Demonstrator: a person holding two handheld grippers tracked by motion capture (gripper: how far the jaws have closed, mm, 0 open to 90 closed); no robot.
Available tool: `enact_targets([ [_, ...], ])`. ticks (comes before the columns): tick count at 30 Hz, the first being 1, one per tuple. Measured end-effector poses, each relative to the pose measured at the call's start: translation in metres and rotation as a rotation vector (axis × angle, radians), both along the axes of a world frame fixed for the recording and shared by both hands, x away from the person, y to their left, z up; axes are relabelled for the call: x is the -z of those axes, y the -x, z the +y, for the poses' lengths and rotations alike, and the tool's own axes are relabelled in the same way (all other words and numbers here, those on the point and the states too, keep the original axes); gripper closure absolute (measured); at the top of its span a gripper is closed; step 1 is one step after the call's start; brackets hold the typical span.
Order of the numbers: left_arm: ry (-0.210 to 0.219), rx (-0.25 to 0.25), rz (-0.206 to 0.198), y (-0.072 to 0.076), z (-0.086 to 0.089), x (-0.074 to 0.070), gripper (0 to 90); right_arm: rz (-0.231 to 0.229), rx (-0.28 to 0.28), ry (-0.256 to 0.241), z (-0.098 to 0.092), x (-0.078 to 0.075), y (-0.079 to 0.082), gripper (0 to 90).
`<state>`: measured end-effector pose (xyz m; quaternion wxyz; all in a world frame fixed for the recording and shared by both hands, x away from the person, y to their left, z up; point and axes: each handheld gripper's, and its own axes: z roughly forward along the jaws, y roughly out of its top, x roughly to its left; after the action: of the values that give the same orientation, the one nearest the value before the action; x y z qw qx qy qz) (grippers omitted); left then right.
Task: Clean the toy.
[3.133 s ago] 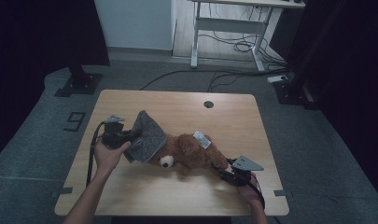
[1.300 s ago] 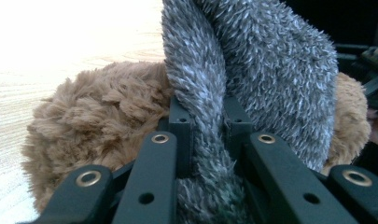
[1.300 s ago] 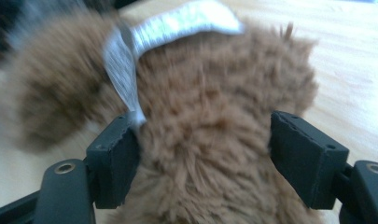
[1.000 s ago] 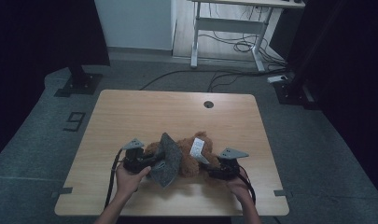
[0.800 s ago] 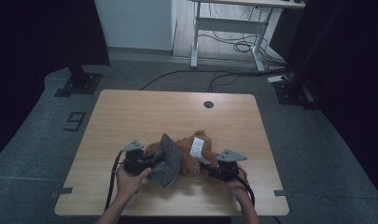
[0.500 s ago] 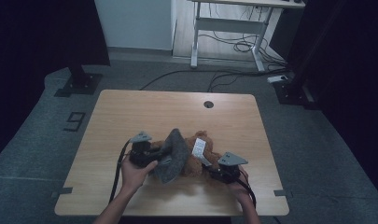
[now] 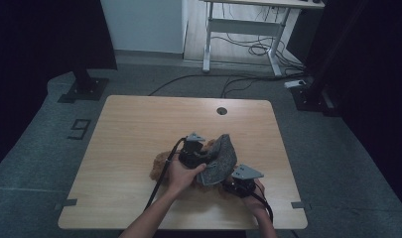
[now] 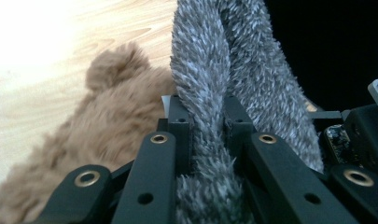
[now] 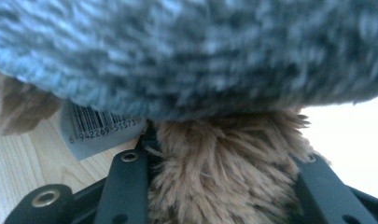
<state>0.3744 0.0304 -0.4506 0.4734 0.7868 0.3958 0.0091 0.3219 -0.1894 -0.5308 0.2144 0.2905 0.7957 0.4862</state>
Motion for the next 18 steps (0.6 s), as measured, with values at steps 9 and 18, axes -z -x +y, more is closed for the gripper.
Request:
enact_targets([
  [9, -0.008, -0.079, -0.061, 0.016, 0.049, 0.003, 78.1, 0.023, 0.005, -0.021, -0.003, 0.002, -0.001, 58.0],
  [18, 0.066, -0.18, -0.055, 0.025, 0.112, 0.016, 78.0, 0.04, -0.001, -0.05, -0.004, 0.004, -0.002, 57.7],
])
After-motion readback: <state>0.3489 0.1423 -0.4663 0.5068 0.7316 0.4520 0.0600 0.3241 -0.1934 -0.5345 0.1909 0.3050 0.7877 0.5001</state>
